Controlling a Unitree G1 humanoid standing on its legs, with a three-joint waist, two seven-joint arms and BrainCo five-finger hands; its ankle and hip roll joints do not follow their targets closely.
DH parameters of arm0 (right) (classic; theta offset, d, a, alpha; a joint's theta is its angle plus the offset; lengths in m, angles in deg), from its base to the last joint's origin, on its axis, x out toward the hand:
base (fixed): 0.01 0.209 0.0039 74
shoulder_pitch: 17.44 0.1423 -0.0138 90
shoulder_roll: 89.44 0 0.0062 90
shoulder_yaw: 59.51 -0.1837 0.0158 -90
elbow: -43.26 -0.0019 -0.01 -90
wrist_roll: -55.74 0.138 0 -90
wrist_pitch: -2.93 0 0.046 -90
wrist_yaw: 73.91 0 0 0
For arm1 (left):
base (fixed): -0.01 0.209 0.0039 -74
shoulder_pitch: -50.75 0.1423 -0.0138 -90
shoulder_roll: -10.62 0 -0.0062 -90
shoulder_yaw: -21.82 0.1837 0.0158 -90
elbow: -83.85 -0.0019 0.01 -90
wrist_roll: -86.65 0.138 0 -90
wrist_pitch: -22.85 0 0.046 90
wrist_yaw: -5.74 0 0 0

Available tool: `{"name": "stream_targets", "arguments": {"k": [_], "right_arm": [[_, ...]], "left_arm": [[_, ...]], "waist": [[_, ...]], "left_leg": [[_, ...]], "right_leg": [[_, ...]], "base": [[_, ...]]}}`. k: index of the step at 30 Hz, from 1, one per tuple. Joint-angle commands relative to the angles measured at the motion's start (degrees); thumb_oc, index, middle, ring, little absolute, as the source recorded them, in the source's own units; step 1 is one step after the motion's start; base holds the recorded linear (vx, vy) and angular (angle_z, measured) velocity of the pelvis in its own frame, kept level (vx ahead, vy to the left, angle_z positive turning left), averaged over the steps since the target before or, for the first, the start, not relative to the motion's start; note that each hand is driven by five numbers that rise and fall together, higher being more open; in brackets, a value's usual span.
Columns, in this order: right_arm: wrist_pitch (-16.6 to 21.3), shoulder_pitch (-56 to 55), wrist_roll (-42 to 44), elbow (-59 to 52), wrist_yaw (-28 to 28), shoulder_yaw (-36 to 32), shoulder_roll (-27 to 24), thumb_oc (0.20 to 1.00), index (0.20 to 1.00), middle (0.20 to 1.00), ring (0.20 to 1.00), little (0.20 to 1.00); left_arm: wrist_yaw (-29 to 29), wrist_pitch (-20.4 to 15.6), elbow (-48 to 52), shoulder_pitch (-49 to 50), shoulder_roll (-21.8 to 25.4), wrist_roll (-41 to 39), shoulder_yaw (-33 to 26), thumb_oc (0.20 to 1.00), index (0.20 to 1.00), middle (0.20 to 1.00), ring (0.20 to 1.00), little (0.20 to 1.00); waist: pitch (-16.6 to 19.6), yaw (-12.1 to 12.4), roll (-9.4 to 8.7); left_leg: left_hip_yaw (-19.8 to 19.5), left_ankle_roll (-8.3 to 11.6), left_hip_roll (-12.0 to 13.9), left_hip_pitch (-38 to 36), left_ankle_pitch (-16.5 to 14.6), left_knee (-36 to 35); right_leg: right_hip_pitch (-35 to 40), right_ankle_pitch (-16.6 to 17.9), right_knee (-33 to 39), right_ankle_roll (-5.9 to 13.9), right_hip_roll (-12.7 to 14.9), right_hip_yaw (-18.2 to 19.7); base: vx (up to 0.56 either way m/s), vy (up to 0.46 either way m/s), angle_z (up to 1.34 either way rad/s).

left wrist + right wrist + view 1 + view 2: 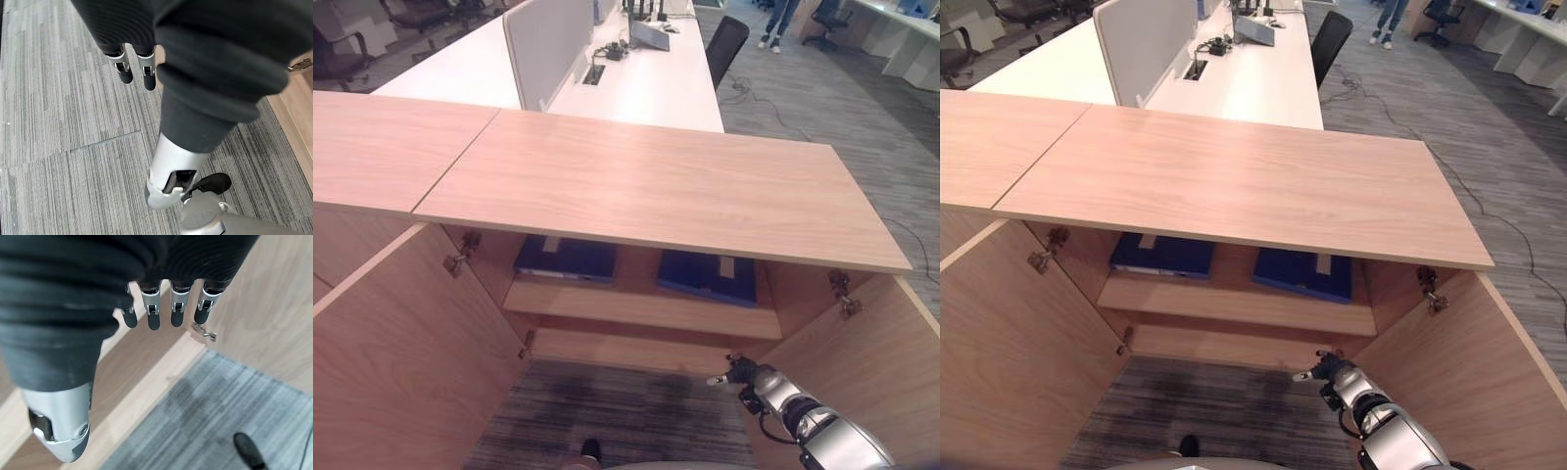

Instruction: Put the empty folder in the office cabinet

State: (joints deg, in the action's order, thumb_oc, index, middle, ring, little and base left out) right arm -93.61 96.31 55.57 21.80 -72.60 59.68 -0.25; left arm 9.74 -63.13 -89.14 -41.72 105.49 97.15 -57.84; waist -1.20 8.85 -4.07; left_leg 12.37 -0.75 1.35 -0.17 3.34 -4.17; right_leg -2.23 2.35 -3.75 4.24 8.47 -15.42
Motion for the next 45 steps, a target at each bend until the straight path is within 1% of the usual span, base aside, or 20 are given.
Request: {"name": "stream_targets", "arguments": {"k": [1, 2, 3, 5, 6, 7, 9, 11, 15, 20, 21, 25, 30, 32, 34, 35, 36, 37, 39, 45], "right_arm": [[1.38, 6.28, -0.16, -1.96, -1.39, -0.06, -0.40, 1.000, 1.000, 1.000, 1.000, 1.000], [1.38, 6.28, -0.16, -1.96, -1.39, -0.07, -0.40, 1.000, 1.000, 1.000, 1.000, 1.000], [2.32, 6.71, 3.09, -4.49, -2.43, -1.01, 0.23, 1.000, 1.000, 1.000, 1.000, 1.000], [2.77, 7.05, 4.27, -7.05, -3.13, -1.19, -0.29, 1.000, 1.000, 1.000, 1.000, 1.000], [2.76, 7.05, 4.27, -7.06, -3.13, -1.19, -0.30, 1.000, 1.000, 1.000, 1.000, 1.000], [2.94, 6.84, 4.42, -9.38, -3.45, -0.92, -0.97, 1.000, 1.000, 1.000, 1.000, 1.000], [3.12, 6.41, 3.97, -11.01, -4.22, -1.03, -1.92, 1.000, 1.000, 1.000, 1.000, 1.000], [3.13, 6.24, 3.16, -11.20, -4.85, -1.24, -2.61, 1.000, 1.000, 1.000, 1.000, 1.000], [3.11, 8.37, 1.17, -13.02, -8.04, -1.88, -5.69, 1.000, 1.000, 1.000, 1.000, 1.000], [3.85, 10.55, -0.68, -18.28, -11.63, -2.93, -10.27, 1.000, 1.000, 1.000, 1.000, 1.000], [4.27, 11.47, -1.46, -20.89, -13.60, -3.39, -12.18, 1.000, 1.000, 1.000, 1.000, 1.000], [4.70, 14.22, -1.59, -21.65, -15.87, -3.19, -13.77, 1.000, 1.000, 1.000, 1.000, 1.000], [4.73, 19.41, -1.16, -22.26, -19.25, -3.68, -18.45, 1.000, 1.000, 1.000, 1.000, 1.000], [4.17, 23.34, -0.50, -20.00, -19.72, -3.57, -23.24, 1.000, 1.000, 1.000, 1.000, 1.000], [4.20, 25.47, 0.18, -18.06, -20.19, -2.85, -24.33, 1.000, 1.000, 1.000, 1.000, 1.000], [4.21, 25.48, 0.19, -18.05, -20.19, -2.84, -24.32, 1.000, 1.000, 1.000, 1.000, 1.000], [3.19, 26.80, -0.44, -17.99, -20.40, -2.11, -23.98, 1.000, 1.000, 1.000, 1.000, 1.000], [3.17, 26.90, -0.42, -17.97, -20.40, -2.03, -24.01, 1.000, 1.000, 1.000, 1.000, 1.000], [2.19, 28.92, -1.77, -17.49, -20.30, -0.55, -24.03, 1.000, 1.000, 1.000, 1.000, 1.000], [2.34, 31.68, -2.26, -15.14, -20.62, 1.72, -24.21, 1.000, 1.000, 1.000, 1.000, 1.000]], "left_arm": [[0.74, 0.17, -4.43, -1.94, 2.83, 2.06, 1.81, 1.000, 1.000, 1.000, 1.000, 1.000], [0.74, 0.17, -4.43, -1.95, 2.84, 2.06, 1.81, 1.000, 1.000, 1.000, 1.000, 1.000], [1.15, 0.09, -4.36, -2.59, 3.32, 2.00, 1.90, 1.000, 1.000, 1.000, 1.000, 1.000], [1.42, 0.11, -4.18, -3.67, 3.85, 1.82, 1.71, 1.000, 1.000, 1.000, 1.000, 1.000], [1.42, 0.10, -4.19, -3.68, 3.84, 1.82, 1.71, 1.000, 1.000, 1.000, 1.000, 1.000], [1.42, 0.06, -4.09, -4.28, 4.36, 2.45, 1.71, 1.000, 1.000, 1.000, 1.000, 1.000], [1.25, 0.11, -4.44, -4.80, 4.62, 2.69, 1.31, 1.000, 1.000, 1.000, 1.000, 1.000], [1.20, 0.18, -4.93, -4.81, 4.83, 3.44, 1.01, 1.000, 1.000, 1.000, 1.000, 1.000], [2.01, -0.04, -4.67, -6.25, 4.84, 2.41, 0.64, 1.000, 1.000, 1.000, 1.000, 1.000], [3.48, -0.19, -4.09, -8.10, 4.56, 1.16, 0.61, 1.000, 1.000, 1.000, 1.000, 1.000], [4.26, -0.32, -3.75, -9.05, 4.39, 0.64, 0.92, 1.000, 1.000, 1.000, 1.000, 1.000], [5.35, -0.62, -3.41, -11.00, 4.32, -0.70, 1.65, 1.000, 1.000, 1.000, 1.000, 1.000], [7.57, -1.96, -0.24, -11.38, 3.76, -4.23, 2.48, 1.000, 1.000, 1.000, 1.000, 1.000], [8.55, -3.23, 4.57, -8.92, 3.74, -6.85, 3.16, 1.000, 1.000, 1.000, 1.000, 1.000], [8.48, -3.66, 4.99, -8.39, 3.31, -8.04, 4.14, 1.000, 1.000, 1.000, 1.000, 1.000], [8.48, -3.66, 4.99, -8.40, 3.30, -8.04, 4.14, 1.000, 1.000, 1.000, 1.000, 1.000], [9.27, -3.44, 4.93, -8.98, 1.26, -8.42, 5.22, 1.000, 1.000, 1.000, 1.000, 1.000], [9.30, -3.43, 4.91, -9.03, 1.19, -8.44, 5.19, 1.000, 1.000, 1.000, 1.000, 1.000], [9.45, -2.76, 4.86, -9.71, -0.40, -9.56, 5.89, 1.000, 1.000, 1.000, 1.000, 1.000], [9.65, -2.62, 4.83, -10.38, -1.48, -9.52, 8.22, 1.000, 1.000, 1.000, 1.000, 1.000]], "waist": [[-4.50, 1.00, -0.74], [-4.52, 1.03, -0.77], [-5.41, 0.61, -1.03], [-6.48, -0.40, -0.72], [-6.46, -0.42, -0.68], [-7.59, -1.54, -1.24], [-8.45, -2.58, -1.99], [-8.00, -2.84, -3.05], [-8.93, -3.01, -3.97], [-11.38, -3.56, -4.17], [-13.10, -3.58, -4.15], [-15.28, -3.40, -4.14], [-19.12, -2.52, -3.29], [-21.12, -1.47, -1.47], [-22.03, -1.31, -0.78], [-22.01, -1.31, -0.78], [-22.84, -1.52, -0.82], [-22.77, -1.56, -0.79], [-23.30, -1.41, -0.64], [-23.80, -0.92, -0.64]], "left_leg": [[-3.43, -1.41, -2.90, 1.26, -1.99, -0.52], [-3.39, -1.41, -2.94, 1.25, -2.00, -0.52], [-2.98, -1.15, -2.82, 0.41, -2.77, -0.73], [-3.02, -0.96, -2.20, 1.17, -1.96, -0.60], [-3.05, -0.94, -2.15, 1.19, -1.96, -0.60], [-3.80, -0.89, -2.41, 1.00, -2.20, -0.18], [-4.34, -0.72, -2.82, 0.63, -2.42, -0.16], [-4.64, -0.45, -3.27, 0.77, -2.65, -0.27], [-5.09, 0.32, -1.88, 4.09, -1.86, -0.47], [-5.97, 0.73, -0.59, 7.94, -1.16, 0.58], [-6.48, 0.96, 0.01, 9.75, -1.20, 2.10], [-7.04, 1.26, 0.79, 13.04, -1.01, 4.36], [-8.77, 1.46, 1.40, 19.07, -1.12, 9.45], [-10.33, 1.24, 0.90, 22.80, -3.95, 14.95], [-10.90, 0.77, 0.57, 25.51, -5.47, 19.19], [-10.91, 0.77, 0.57, 25.54, -5.49, 19.21], [-11.21, 0.21, 0.47, 28.47, -7.22, 24.09], [-11.20, 0.20, 0.48, 28.74, -7.38, 24.38], [-11.70, -0.39, 0.43, 32.21, -9.48, 29.95], [-12.50, -1.20, 0.00, 37.15, -12.30, 37.83]], "right_leg": [[-1.26, -4.72, -20.50, 5.45, 7.50, 0.94], [-1.31, -4.77, -20.59, 5.46, 7.55, 0.99], [-3.05, -4.74, -19.51, 4.46, 8.21, -1.06], [-4.99, -3.24, -14.62, 3.35, 6.19, -2.16], [-4.94, -3.18, -14.51, 3.33, 6.13, -2.22], [-6.01, -1.89, -10.20, 3.95, 4.28, -0.22], [-6.62, -0.24, -5.15, 4.56, 2.75, 1.77], [-5.18, 0.76, -1.33, 4.93, 2.49, 1.82], [-6.40, 1.79, 0.38, 4.87, 1.90, 1.59], [-9.12, 1.47, -0.68, 4.36, 1.94, 0.82], [-10.53, 0.95, -1.75, 4.03, 2.14, 0.53], [-13.21, 0.69, -3.48, 3.49, 2.52, 0.10], [-17.15, -0.50, -7.09, 2.38, 3.11, -0.34], [-19.71, -3.50, -12.07, 2.00, 3.51, 0.08], [-21.97, -5.36, -16.16, 1.13, 3.73, 0.51], [-22.00, -5.37, -16.18, 1.13, 3.73, 0.51], [-24.40, -7.04, -20.26, 0.17, 3.71, 1.13], [-24.64, -7.17, -20.48, 0.17, 3.73, 1.18], [-27.69, -10.05, -25.78, -1.27, 3.82, 1.85], [-32.06, -13.80, -33.55, -2.96, 4.51, 2.25]], "base": [[0.04, 0.125, -0.56], [0.05, 0.074, -0.51], [0.00, 0.020, -0.30], [-0.07, -0.003, -0.19], [-0.06, -0.047, -0.06], [0.04, -0.058, 0.01], [0.08, -0.069, 0.23], [0.10, -0.049, 0.42], [-0.02, -0.122, 0.31], [-0.05, -0.097, 0.15], [-0.06, -0.091, 0.16], [-0.06, -0.089, 0.09], [-0.06, -0.084, 0.11], [-0.04, -0.052, 0.18], [-0.07, 0.001, 0.23], [-0.06, -0.008, 0.11], [-0.04, -0.011, 0.05], [-0.05, -0.023, 0.07], [-0.01, -0.009, 0.02], [-0.01, -0.017, 0.03]]}}
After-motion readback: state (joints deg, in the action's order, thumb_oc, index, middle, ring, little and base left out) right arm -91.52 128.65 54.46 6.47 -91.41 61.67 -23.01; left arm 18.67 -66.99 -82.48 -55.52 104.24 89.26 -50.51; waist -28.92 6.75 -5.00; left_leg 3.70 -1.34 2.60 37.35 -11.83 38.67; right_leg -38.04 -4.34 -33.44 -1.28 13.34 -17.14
